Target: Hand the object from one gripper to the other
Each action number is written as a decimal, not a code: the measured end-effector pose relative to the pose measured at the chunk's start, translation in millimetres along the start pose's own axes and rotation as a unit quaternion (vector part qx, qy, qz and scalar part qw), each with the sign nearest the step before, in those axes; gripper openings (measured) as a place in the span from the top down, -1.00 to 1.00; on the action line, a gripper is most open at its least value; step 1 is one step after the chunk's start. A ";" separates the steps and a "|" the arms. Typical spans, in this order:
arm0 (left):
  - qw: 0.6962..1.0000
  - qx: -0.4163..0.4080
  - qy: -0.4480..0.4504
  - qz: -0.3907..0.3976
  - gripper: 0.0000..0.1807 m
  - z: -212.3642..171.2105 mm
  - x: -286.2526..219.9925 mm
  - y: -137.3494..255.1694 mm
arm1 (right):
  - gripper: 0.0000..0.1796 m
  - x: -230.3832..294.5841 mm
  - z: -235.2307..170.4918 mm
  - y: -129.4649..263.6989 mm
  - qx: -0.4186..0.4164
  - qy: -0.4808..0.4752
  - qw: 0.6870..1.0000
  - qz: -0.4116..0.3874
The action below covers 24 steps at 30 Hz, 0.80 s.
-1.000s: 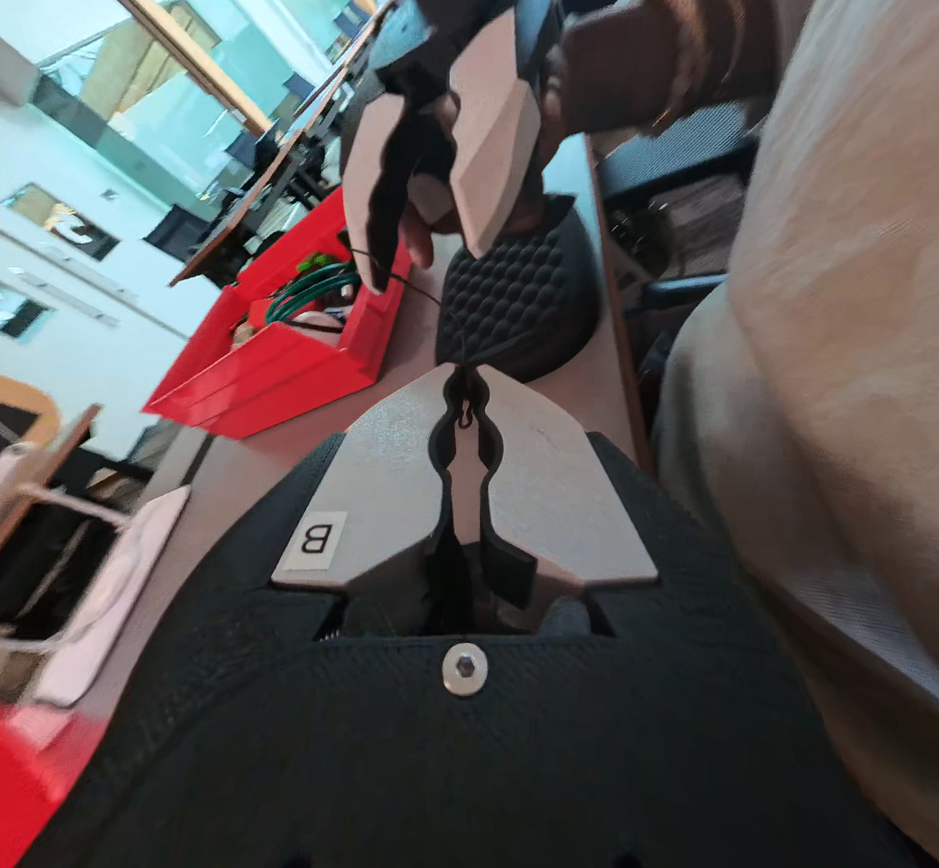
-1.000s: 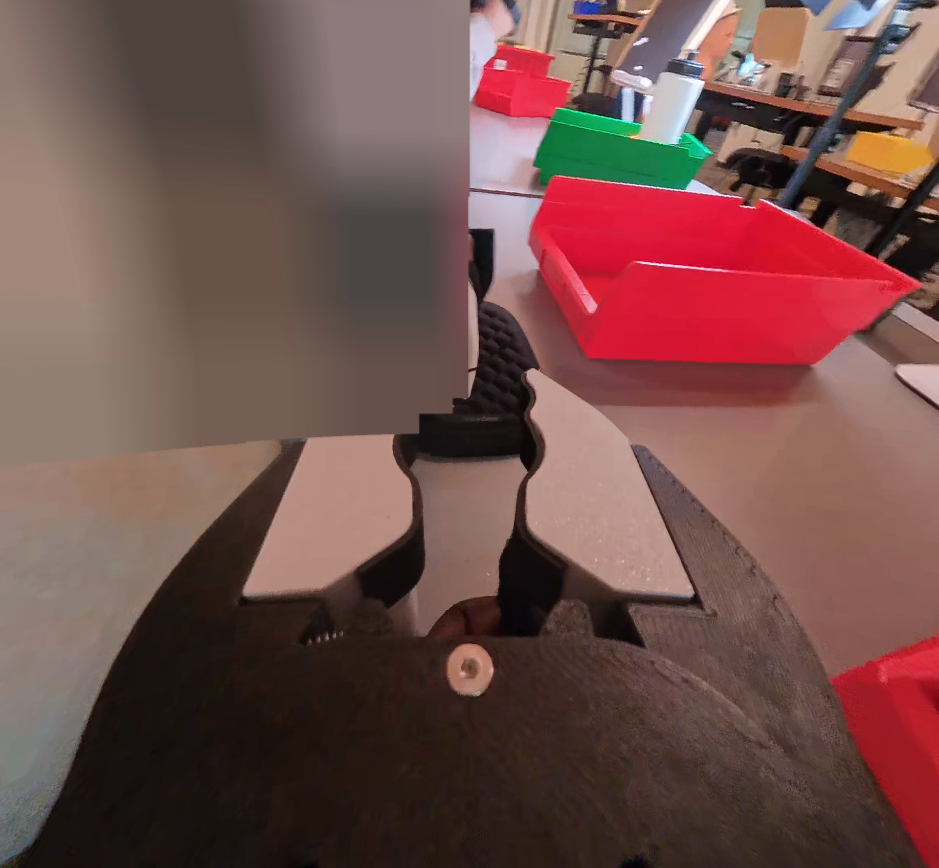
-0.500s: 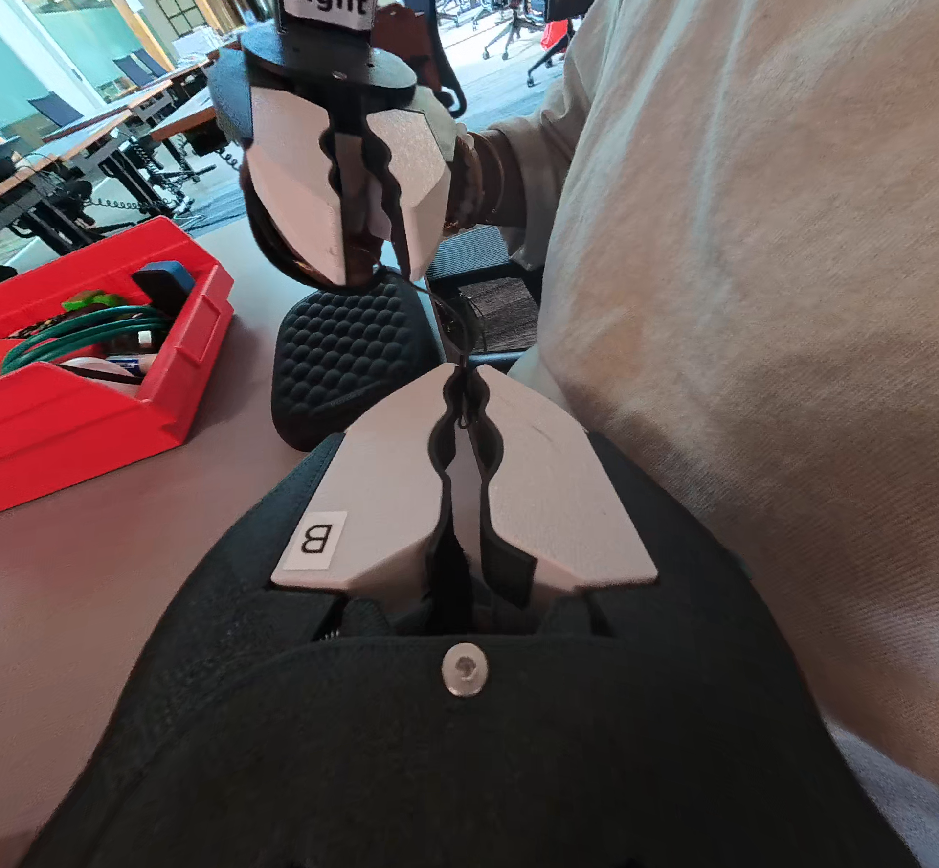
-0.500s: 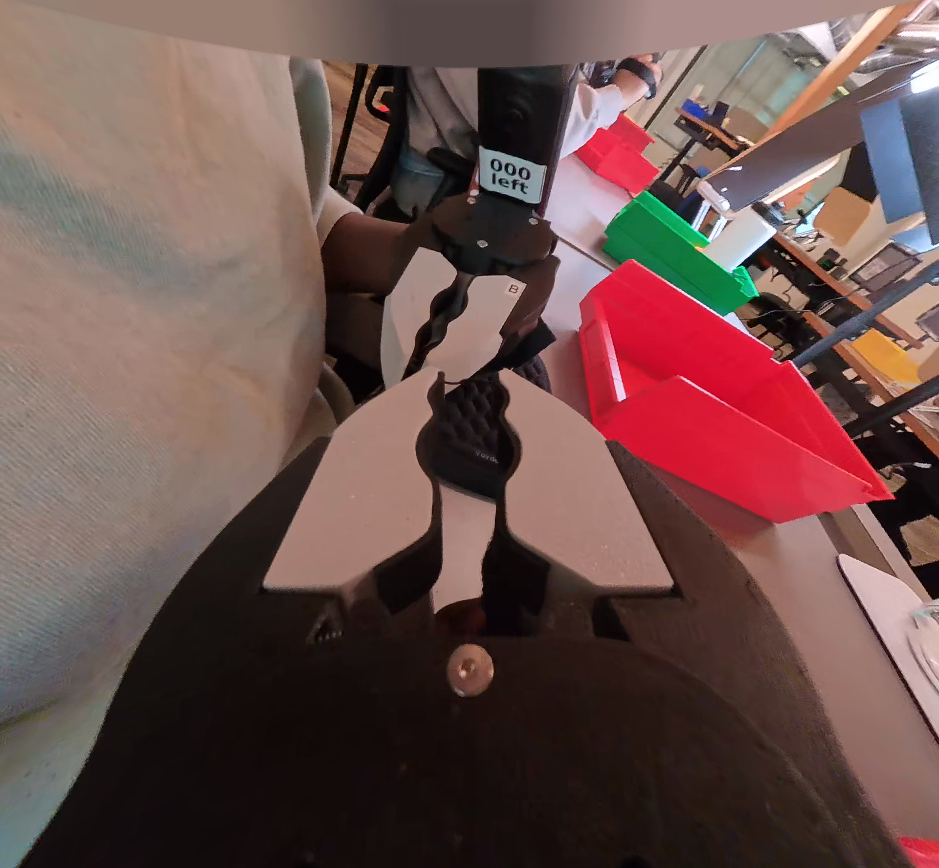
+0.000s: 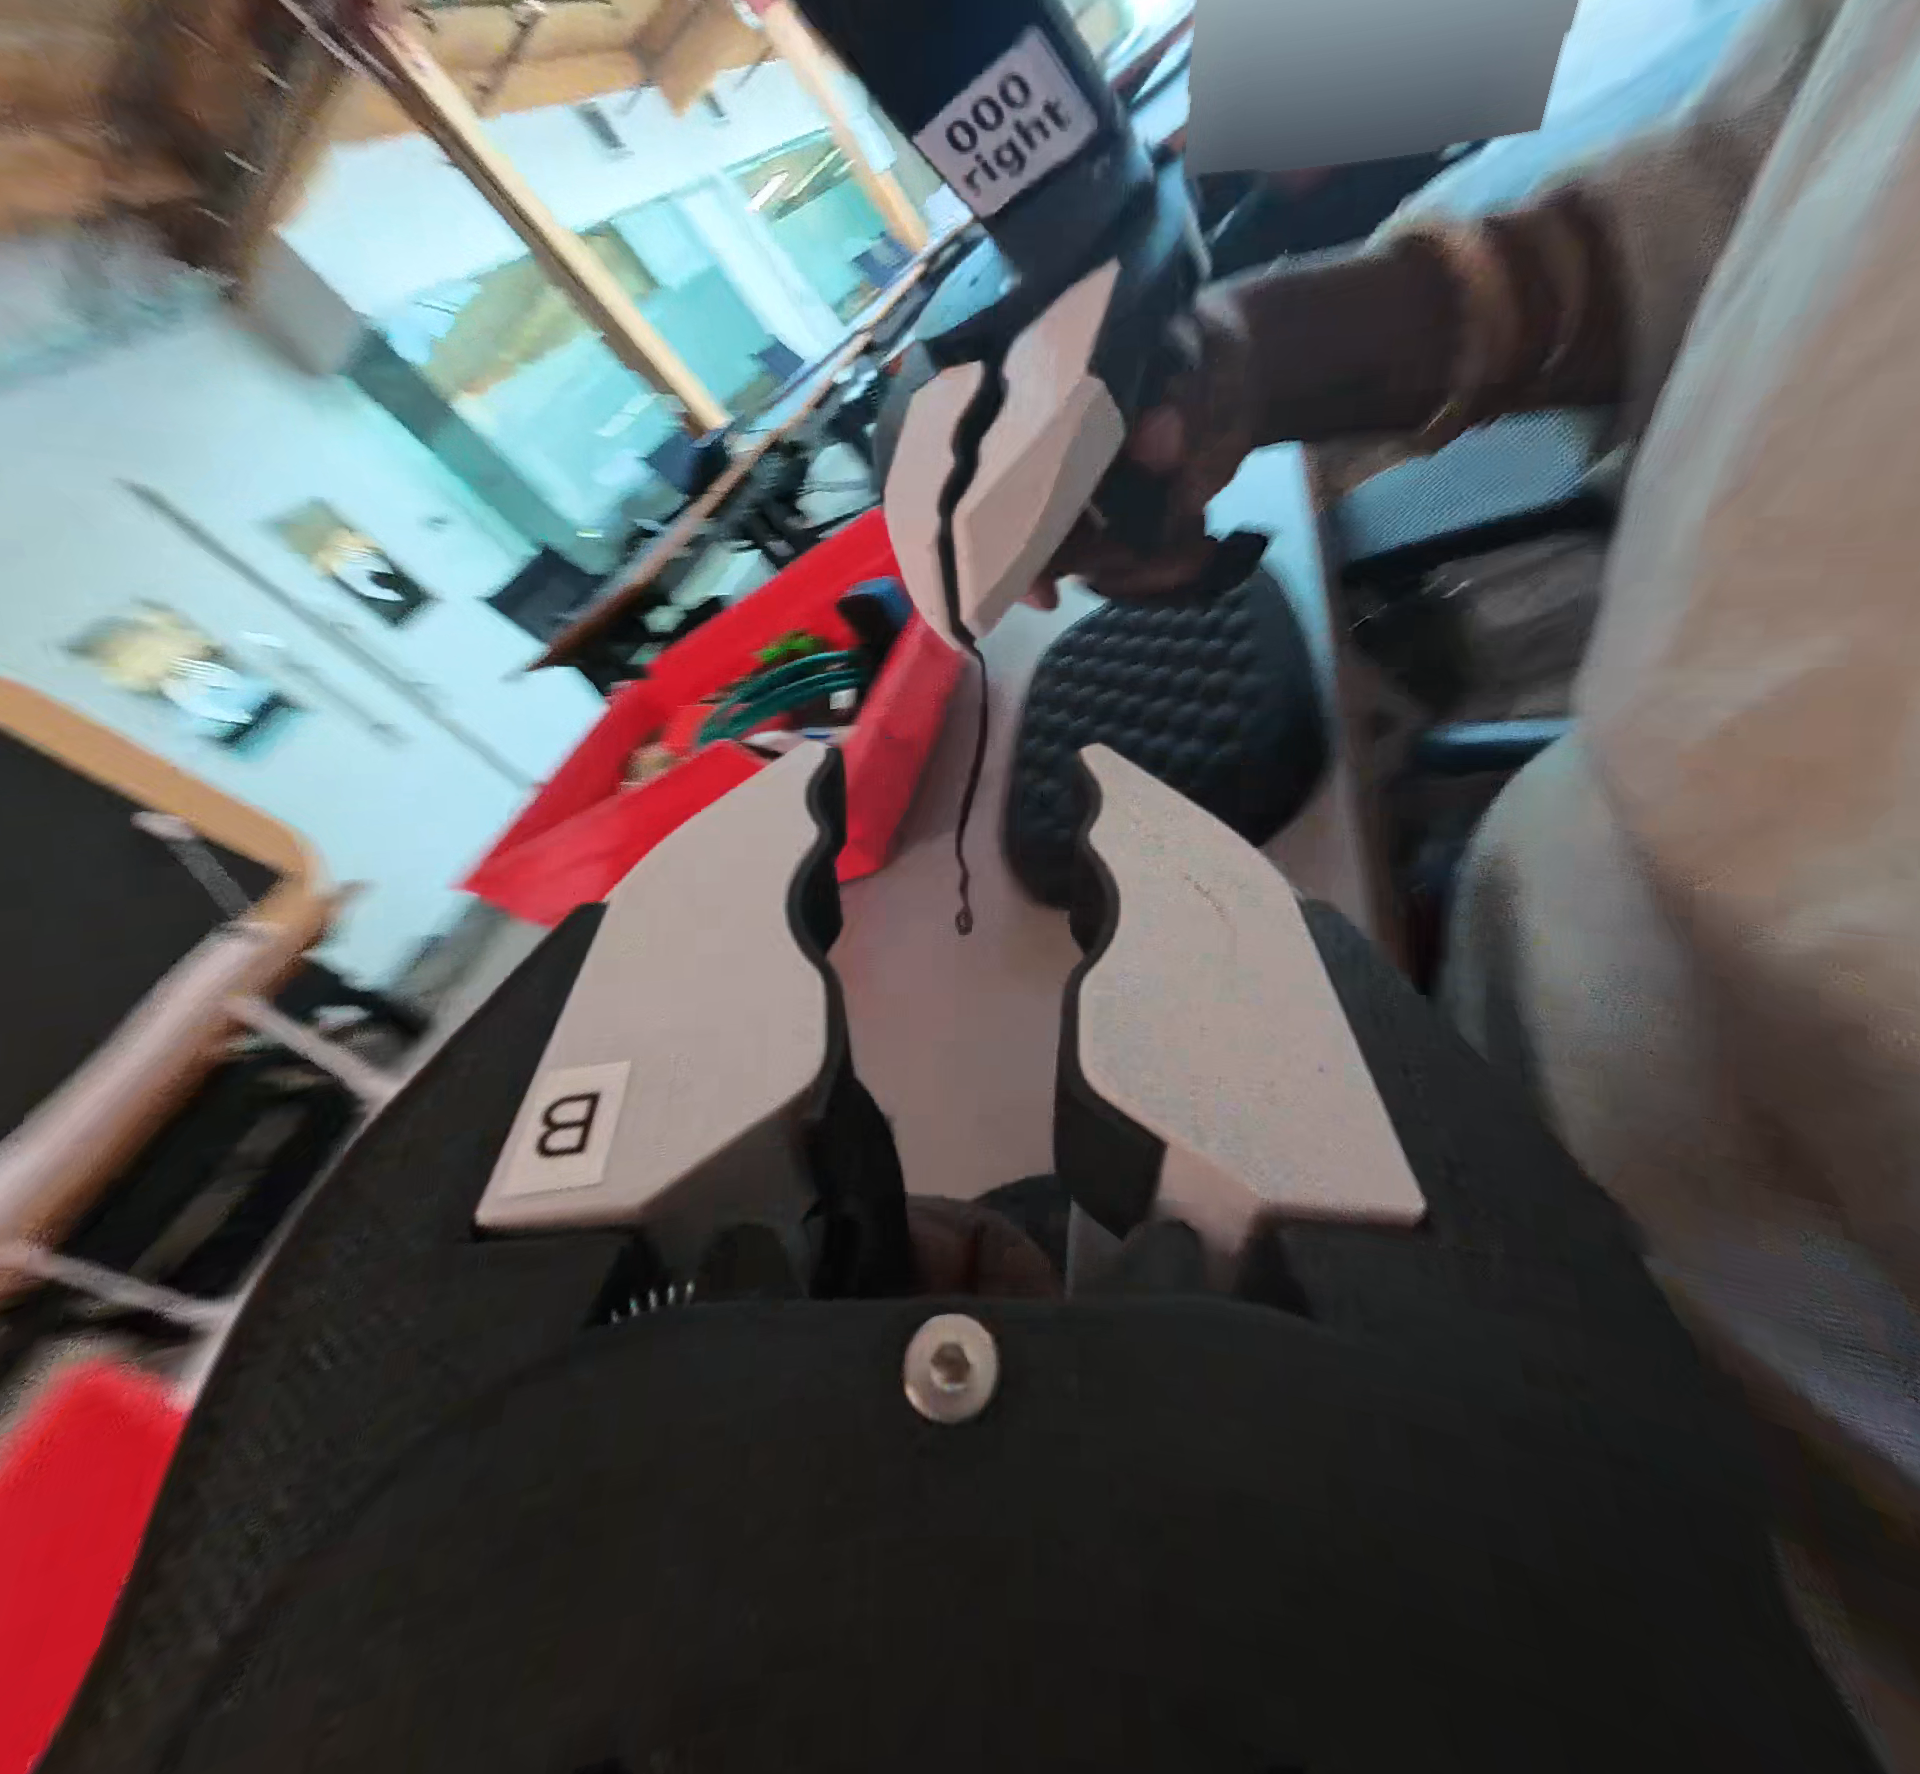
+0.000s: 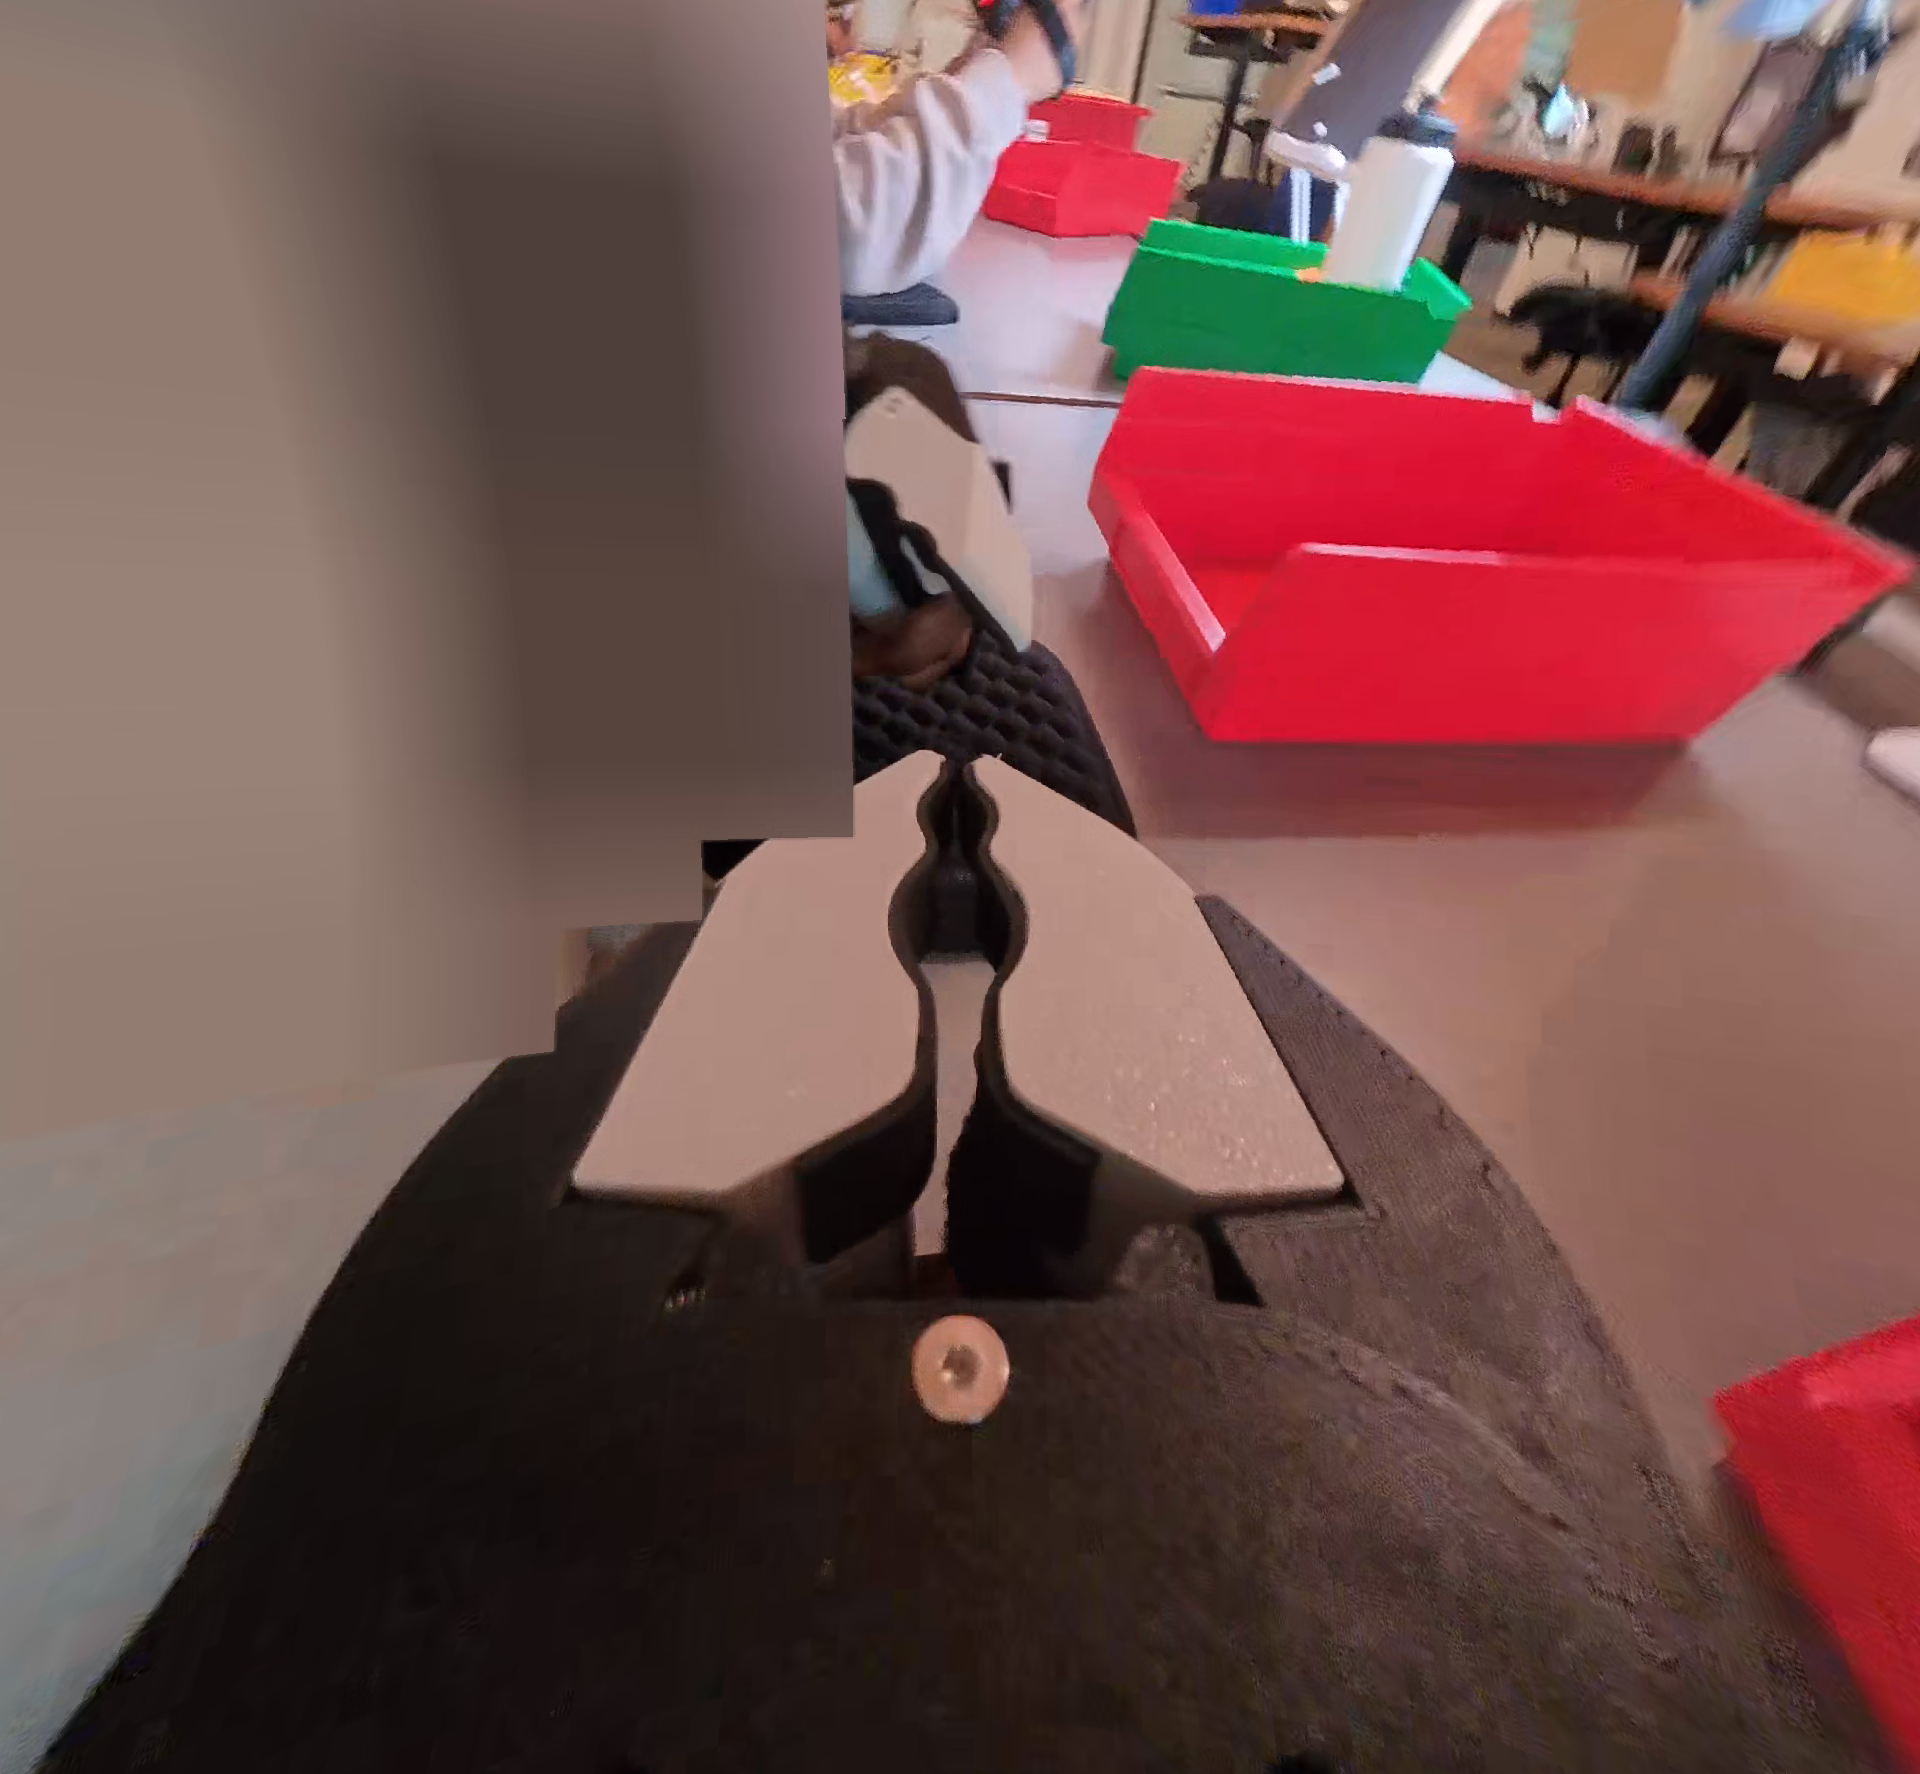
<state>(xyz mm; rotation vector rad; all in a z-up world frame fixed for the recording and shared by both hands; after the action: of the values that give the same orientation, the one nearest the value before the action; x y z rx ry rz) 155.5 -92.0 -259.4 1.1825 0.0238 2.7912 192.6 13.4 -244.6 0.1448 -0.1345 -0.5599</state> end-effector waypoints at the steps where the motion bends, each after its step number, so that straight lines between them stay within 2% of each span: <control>1: 0.998 0.024 -0.047 0.018 0.55 -1.1 -0.2 -1.4 | 1.00 -3.8 0.9 0.3 -0.006 -0.044 0.999 -0.005; 3: 0.989 0.069 -0.121 0.048 0.61 -3.7 -0.9 -5.3 | 1.00 -9.4 2.8 1.3 -0.020 -0.132 0.991 0.000; 5: 0.982 0.087 -0.154 0.067 0.76 -4.4 -1.8 -9.0 | 1.00 -11.9 4.7 2.6 -0.038 -0.196 0.980 0.018; 7: 0.981 0.094 -0.149 0.082 0.88 -5.4 0.5 -11.1 | 1.00 -14.0 4.0 3.5 -0.045 -0.230 0.972 0.025; 11: 0.989 0.085 -0.098 0.065 0.97 -5.7 2.0 -11.1 | 0.99 -14.7 0.0 3.9 -0.044 -0.241 0.969 0.022; 13: 0.995 0.075 -0.042 0.040 0.98 -4.7 1.9 -10.0 | 0.99 -12.0 0.2 4.8 -0.051 -0.205 0.977 0.026; 14: 0.997 0.076 -0.009 0.026 0.98 -5.6 2.2 -9.4 | 0.92 -11.3 0.1 5.2 -0.052 -0.168 0.984 0.019; 16: 0.995 0.081 0.061 -0.015 0.98 -8.9 -0.3 -8.9 | 0.73 -8.4 -2.0 5.9 -0.038 -0.055 0.998 -0.008; 18: 0.984 0.085 0.143 -0.068 0.98 -12.6 -5.8 -8.9 | 0.66 0.0 -5.7 4.8 -0.017 0.082 0.996 -0.027; 21: 0.968 0.061 0.217 -0.114 0.98 -12.1 -9.9 -8.0 | 0.66 10.8 -11.9 -1.3 0.014 0.198 0.980 -0.033; 24: 0.960 0.048 0.240 -0.136 0.98 -10.3 -13.0 -7.5 | 0.80 12.6 -17.3 -8.1 0.032 0.204 0.978 -0.028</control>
<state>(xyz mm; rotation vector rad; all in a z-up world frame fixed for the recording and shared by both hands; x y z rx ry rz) 157.8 -85.6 -276.3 0.4423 0.3363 2.7708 201.8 1.6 -261.8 0.3232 0.2520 -0.5710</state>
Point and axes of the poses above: each gripper's, where its closed fingertips meet, y back along the fingers, z out of its top, x = y × z across the jaws, the point moved 5 cm from there along y, back along the fingers, and after that the axes turned 9 degrees about -y, right-handed, at the moved point
